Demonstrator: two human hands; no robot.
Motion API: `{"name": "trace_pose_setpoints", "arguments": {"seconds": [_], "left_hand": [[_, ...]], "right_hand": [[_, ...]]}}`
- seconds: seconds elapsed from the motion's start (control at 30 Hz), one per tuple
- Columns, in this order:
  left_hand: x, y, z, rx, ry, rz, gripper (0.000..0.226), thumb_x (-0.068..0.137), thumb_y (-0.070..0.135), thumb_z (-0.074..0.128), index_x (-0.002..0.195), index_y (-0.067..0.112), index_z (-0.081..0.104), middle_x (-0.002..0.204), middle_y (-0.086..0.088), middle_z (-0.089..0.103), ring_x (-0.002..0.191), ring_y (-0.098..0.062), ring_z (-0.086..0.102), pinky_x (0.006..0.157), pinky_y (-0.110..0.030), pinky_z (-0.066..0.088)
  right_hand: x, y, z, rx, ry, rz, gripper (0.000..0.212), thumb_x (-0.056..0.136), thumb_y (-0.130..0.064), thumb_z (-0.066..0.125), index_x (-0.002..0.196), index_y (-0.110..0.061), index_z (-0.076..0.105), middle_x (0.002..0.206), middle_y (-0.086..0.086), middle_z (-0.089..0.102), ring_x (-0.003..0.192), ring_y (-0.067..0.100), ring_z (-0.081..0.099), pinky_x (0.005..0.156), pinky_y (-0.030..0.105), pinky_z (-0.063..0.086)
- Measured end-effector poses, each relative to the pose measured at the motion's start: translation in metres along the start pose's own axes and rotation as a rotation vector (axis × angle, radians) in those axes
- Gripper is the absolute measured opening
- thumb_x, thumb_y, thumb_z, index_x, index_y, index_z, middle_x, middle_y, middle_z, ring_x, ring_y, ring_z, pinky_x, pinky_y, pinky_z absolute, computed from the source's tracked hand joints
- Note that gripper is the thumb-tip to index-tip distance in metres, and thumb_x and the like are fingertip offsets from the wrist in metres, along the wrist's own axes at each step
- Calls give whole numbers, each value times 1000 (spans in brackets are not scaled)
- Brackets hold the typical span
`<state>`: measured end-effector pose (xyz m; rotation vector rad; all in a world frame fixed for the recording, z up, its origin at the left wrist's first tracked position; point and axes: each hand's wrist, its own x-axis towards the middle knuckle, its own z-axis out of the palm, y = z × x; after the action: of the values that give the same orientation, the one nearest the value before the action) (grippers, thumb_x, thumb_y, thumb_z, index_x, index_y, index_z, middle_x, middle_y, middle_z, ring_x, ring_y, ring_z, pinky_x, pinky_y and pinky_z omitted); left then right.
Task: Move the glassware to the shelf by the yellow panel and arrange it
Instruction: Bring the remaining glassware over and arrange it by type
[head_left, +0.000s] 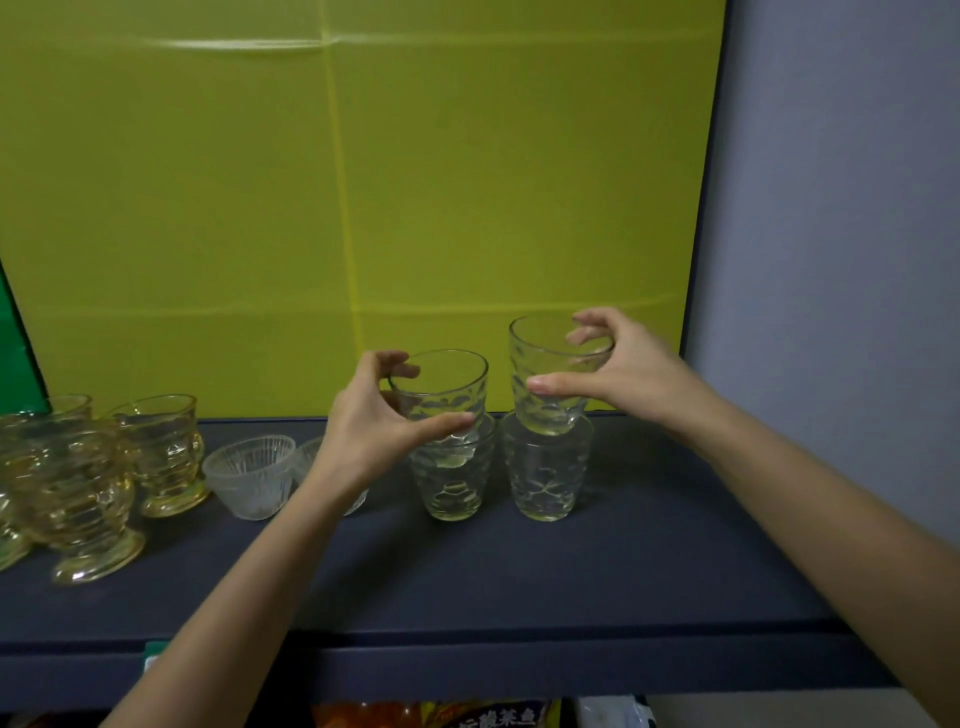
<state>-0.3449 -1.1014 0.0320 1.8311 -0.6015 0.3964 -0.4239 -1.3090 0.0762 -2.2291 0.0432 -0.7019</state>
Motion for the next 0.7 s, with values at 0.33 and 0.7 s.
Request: {"name": "trace_pose_setpoints", "arguments": {"seconds": [0.33,0.7], "left_hand": [[-7,-14,10,-88,-123,-47,90,42,53,81,120,26,43,122,5,55,112,-10,53,102,-41,43],[-4,-17,9,-136,-253,-118,82,65,21,80,131,14,31,137,-5,43,123,-12,39,105,-31,33]], "right_hand": [[-12,29,29,57,-69,109,107,35,-60,77,128,-20,41,114,-6,55,108,9,52,94,28,43],[-16,42,37,170,-134,159,82,67,-39,76,133,-21,32,127,-4,46,120,14,44,98,29,35]]}}
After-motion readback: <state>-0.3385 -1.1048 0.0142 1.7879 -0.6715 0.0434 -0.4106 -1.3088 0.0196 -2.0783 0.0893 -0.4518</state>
